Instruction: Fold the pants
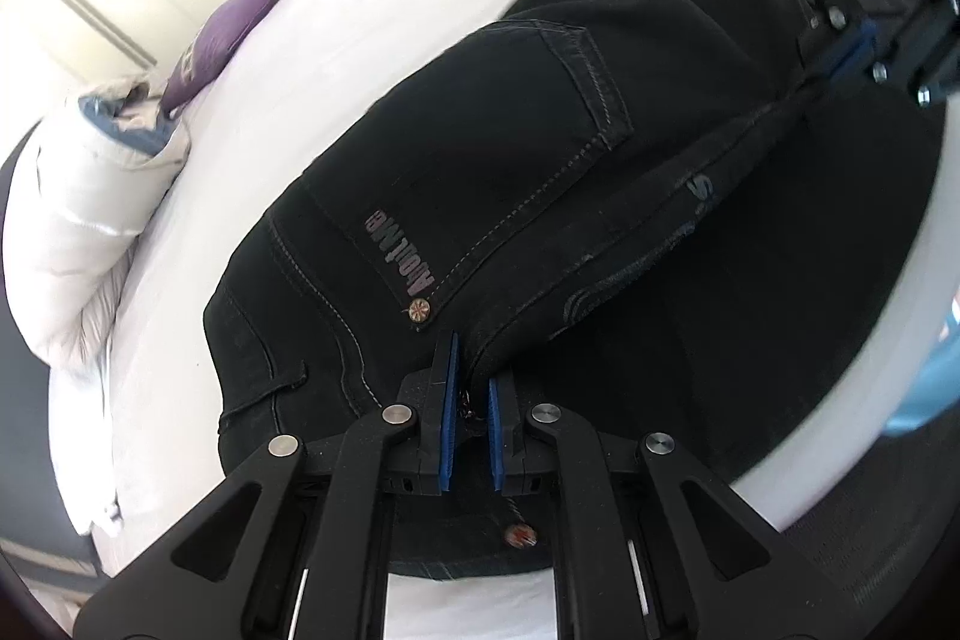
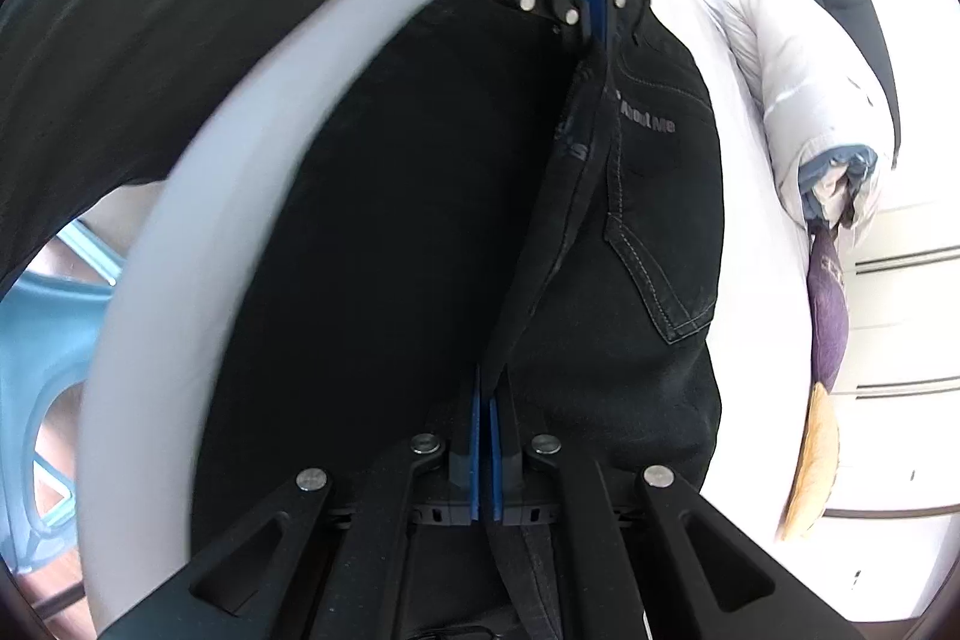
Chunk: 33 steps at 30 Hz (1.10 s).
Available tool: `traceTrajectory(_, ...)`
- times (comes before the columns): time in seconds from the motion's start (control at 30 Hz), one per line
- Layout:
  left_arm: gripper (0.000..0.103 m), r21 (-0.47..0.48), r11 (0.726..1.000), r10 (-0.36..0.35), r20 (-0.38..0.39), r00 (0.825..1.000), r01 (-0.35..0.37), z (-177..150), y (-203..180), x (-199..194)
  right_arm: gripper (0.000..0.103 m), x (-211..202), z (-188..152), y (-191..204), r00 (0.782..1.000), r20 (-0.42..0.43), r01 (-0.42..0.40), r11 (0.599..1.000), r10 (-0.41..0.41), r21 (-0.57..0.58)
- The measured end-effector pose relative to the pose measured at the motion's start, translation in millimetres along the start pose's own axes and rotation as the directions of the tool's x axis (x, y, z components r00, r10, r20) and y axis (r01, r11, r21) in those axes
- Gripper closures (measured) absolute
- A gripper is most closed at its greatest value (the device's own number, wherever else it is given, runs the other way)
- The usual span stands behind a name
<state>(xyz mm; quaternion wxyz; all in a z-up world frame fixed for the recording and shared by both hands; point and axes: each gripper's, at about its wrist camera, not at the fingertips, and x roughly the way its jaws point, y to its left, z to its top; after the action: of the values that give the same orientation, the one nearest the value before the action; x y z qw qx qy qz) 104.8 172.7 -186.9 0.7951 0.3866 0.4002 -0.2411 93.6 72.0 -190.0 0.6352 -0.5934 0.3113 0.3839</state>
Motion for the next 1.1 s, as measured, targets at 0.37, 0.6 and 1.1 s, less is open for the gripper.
traceTrajectory(0.37, 0.095, 0.083, 0.997, 0.000, -0.004, 1.000, 0.001, -35.7, -32.9, -12.4, 0.100, -16.2, 13.9, 23.1, 1.000, 0.011, 0.025, 0.999, -0.025, -0.030)
traceTrajectory(0.6, 0.095, 0.109, 0.994, 0.023, -0.016, 1.000, -0.021, -54.2, -27.0, -14.3, 0.100, -22.1, 29.4, 39.6, 0.999, 0.013, 0.042, 0.999, -0.042, -0.020)
traceTrajectory(1.1, 0.095, 0.114, 0.992, 0.046, -0.008, 0.999, -0.045, -67.1, -23.1, -24.0, 0.100, -17.8, 31.7, 50.0, 0.998, -0.005, 0.058, 0.998, -0.058, -0.024)
